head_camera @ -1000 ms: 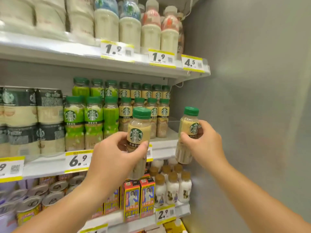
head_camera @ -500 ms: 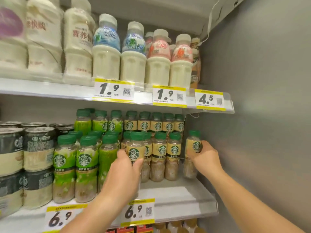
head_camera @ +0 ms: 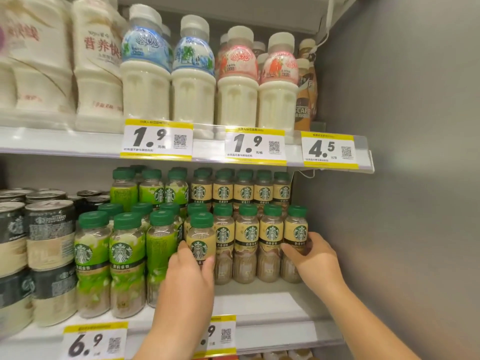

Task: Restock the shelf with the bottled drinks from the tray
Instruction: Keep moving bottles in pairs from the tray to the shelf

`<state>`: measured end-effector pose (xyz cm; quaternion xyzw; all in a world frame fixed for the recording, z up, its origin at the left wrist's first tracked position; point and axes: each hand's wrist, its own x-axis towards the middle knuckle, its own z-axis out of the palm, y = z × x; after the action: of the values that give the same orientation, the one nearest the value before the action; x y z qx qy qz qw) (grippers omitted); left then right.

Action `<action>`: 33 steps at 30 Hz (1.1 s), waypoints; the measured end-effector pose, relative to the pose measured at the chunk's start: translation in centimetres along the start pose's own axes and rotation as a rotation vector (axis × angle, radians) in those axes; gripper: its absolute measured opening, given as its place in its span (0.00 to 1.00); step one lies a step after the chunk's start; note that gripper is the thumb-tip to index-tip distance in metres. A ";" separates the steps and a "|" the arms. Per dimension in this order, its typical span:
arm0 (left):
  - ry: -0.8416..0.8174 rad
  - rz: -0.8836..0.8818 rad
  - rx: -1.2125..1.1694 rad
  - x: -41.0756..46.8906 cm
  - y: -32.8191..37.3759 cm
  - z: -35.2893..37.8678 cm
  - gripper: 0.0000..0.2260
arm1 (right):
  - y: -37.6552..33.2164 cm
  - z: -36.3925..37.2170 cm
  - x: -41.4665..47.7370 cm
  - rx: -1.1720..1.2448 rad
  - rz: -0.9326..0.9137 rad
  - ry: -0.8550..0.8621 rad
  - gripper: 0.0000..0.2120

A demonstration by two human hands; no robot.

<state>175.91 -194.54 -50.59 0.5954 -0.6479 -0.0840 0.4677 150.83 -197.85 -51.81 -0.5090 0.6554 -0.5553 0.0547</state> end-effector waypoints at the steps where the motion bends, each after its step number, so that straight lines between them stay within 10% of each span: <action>1: 0.016 0.016 0.049 0.0 0.1 -0.1 0.26 | 0.1 0.0 -0.2 0.003 0.012 -0.008 0.16; 15: -0.026 0.062 0.534 -0.8 -2.4 0.1 0.26 | -0.2 0.4 -1.0 -0.092 0.079 -0.138 0.06; 33: -0.048 0.005 0.444 0.2 -3.5 1.3 0.24 | 1.1 1.1 -1.1 -0.112 0.080 -0.141 0.13</action>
<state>177.45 -196.30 -53.56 0.6800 -0.6629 0.0476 0.3096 151.39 -197.96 -53.58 -0.5223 0.6998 -0.4781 0.0945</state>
